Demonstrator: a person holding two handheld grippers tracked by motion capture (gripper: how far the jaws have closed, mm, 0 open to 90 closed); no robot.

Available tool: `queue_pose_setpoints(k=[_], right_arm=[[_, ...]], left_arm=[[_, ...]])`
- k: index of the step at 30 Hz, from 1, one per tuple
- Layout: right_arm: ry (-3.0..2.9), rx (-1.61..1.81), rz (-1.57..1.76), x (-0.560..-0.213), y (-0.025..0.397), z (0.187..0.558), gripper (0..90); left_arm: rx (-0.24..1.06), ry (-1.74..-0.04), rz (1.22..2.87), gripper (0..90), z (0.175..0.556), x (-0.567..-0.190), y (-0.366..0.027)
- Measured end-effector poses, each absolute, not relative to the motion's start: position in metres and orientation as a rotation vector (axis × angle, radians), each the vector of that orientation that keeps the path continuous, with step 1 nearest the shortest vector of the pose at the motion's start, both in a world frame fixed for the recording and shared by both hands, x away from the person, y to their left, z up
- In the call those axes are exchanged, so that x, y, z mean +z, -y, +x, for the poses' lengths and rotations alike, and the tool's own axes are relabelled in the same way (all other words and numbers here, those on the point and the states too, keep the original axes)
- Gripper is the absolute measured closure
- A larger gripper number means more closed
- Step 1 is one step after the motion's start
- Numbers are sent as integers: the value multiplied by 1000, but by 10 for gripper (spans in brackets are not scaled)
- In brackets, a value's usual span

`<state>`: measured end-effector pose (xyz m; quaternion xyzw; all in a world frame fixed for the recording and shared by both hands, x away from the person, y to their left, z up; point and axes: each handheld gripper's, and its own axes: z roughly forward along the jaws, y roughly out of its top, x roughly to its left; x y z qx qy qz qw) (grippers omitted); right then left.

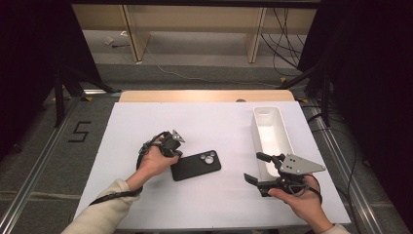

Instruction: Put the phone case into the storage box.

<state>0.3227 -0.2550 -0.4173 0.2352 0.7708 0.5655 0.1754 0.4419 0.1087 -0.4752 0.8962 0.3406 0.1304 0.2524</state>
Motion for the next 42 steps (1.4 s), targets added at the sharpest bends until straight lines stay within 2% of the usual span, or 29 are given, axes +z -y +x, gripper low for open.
queue_pose_setpoints(k=[38, 42], right_arm=[[-2151, 1597, 693, -416, 261, 323, 200], [-2151, 1596, 694, -416, 261, 323, 199]], left_arm=[[296, -880, 2487, 896, 401, -473, -118], [292, -906, 2475, 842, 402, -472, -121]])
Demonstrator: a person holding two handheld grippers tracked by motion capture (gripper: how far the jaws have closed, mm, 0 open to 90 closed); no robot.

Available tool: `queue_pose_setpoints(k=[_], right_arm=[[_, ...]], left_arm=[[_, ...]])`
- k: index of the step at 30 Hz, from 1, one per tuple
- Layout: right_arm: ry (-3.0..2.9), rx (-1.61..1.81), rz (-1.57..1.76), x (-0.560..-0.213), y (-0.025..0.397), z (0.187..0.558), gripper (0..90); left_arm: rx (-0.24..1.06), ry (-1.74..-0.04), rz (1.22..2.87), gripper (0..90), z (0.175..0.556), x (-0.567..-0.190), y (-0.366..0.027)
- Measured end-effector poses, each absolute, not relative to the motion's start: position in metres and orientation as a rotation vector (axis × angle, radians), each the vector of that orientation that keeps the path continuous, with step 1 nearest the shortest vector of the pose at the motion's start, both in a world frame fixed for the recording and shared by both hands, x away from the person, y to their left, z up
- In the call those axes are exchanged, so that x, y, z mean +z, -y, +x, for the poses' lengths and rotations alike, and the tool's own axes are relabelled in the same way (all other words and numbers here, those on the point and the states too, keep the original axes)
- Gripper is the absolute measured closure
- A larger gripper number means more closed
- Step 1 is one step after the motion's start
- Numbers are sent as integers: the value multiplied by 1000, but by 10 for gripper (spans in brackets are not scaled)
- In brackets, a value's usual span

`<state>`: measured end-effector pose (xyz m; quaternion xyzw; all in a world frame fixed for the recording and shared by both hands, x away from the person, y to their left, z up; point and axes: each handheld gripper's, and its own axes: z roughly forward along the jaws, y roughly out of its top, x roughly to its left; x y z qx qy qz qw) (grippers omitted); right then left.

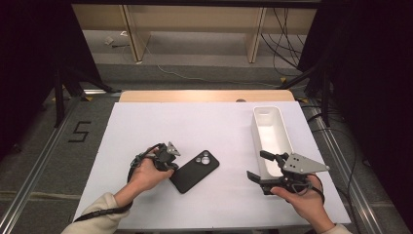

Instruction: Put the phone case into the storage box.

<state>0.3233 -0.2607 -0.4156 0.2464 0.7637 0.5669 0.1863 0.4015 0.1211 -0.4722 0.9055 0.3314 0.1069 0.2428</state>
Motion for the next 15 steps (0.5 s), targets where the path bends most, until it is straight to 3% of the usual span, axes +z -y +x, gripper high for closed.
queue_pose_setpoints(k=[4, 6, 7, 8, 13, 15], right_arm=[[-2151, 1596, 691, -416, 261, 323, 200], [-2151, 1597, 692, -416, 260, 323, 200], [-2152, 1596, 691, -416, 260, 323, 199], [-2152, 1596, 692, -416, 260, 323, 199], [-2152, 1596, 691, -416, 260, 323, 199], [-2152, 1596, 690, -416, 260, 323, 199]], left_arm=[[313, -925, 2423, 747, 403, -467, -123], [318, -945, 2373, 665, 403, -462, -123], [309, -940, 2347, 571, 403, -459, -122], [293, -940, 2323, 571, 402, -457, -121], [234, -910, 2356, 132, 396, -456, -104], [218, -891, 2373, 74, 394, -458, -99]])
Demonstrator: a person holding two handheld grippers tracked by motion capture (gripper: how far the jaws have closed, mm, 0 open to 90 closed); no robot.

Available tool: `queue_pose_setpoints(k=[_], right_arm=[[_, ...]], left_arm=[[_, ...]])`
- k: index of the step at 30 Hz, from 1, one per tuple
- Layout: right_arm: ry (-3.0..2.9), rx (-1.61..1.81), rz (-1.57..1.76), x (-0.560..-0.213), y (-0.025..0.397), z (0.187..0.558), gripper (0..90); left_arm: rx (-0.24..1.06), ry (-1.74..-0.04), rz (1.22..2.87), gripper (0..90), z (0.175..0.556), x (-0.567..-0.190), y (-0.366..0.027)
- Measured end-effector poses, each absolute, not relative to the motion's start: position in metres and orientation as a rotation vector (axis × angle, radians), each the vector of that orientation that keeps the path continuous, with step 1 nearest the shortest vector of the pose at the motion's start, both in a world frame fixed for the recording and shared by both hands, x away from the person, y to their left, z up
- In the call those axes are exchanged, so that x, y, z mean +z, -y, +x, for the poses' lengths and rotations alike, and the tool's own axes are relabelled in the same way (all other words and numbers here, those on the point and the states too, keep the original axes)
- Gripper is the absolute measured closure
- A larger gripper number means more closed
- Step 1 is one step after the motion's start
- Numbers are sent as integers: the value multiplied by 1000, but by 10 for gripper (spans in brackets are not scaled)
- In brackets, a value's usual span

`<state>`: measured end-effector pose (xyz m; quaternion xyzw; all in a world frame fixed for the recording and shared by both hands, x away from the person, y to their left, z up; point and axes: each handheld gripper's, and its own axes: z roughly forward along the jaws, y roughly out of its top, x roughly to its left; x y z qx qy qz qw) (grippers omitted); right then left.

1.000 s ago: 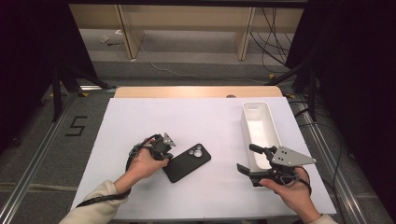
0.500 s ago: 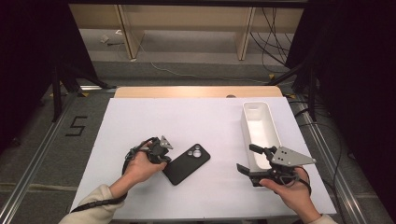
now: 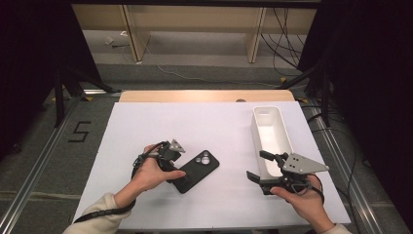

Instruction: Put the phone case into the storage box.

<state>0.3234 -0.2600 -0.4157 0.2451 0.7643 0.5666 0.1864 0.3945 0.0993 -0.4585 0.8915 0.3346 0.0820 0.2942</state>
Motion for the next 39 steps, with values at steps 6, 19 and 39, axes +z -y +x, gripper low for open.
queue_pose_setpoints(k=[6, 19, 39], right_arm=[[-2152, 1596, 692, -416, 260, 324, 199], [-2157, 1596, 689, -416, 260, 324, 199], [-2162, 1593, 685, -417, 259, 324, 198]], left_arm=[[213, -847, 2419, 0, 393, -462, -86], [222, -803, 2489, 0, 395, -472, -72], [191, -796, 2530, 5, 402, -483, -68]])
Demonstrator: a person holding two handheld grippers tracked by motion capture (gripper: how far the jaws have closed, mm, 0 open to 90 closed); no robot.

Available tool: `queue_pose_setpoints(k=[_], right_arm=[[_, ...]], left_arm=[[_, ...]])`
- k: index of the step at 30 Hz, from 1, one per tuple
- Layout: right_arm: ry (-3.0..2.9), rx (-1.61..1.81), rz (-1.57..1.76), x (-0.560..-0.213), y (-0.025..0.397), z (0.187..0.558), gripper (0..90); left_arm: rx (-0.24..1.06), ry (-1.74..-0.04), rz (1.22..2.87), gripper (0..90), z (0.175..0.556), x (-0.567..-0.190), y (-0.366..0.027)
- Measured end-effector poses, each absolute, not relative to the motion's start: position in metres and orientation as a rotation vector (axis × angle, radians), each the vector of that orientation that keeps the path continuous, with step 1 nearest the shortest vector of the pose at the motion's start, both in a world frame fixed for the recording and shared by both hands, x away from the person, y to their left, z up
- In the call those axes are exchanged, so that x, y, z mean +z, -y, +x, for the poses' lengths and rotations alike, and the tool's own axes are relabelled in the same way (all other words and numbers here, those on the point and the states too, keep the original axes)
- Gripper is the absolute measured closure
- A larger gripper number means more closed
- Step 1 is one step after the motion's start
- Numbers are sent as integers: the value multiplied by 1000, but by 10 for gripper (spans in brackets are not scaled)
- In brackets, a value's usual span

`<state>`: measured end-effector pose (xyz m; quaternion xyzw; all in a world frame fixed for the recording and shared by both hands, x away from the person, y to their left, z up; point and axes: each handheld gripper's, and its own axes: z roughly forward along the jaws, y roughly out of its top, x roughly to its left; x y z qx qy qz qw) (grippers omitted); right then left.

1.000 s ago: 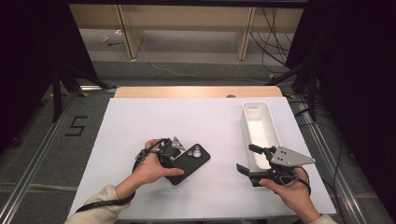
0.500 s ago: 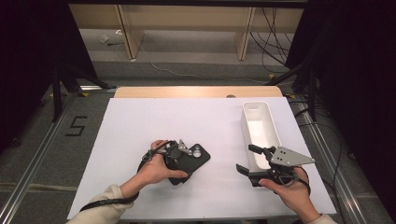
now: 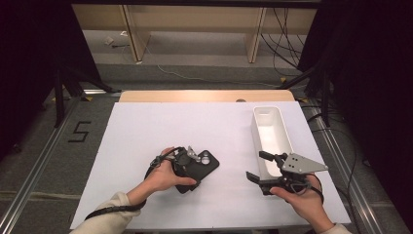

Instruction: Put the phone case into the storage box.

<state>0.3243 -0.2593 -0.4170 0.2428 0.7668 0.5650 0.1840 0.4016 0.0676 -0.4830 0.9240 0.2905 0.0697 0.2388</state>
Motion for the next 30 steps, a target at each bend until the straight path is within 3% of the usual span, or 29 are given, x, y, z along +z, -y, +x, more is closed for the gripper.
queue_pose_setpoints(k=[30], right_arm=[[-2171, 1593, 687, -418, 258, 324, 196]], left_arm=[[156, -756, 2554, 71, 404, -480, -66]])
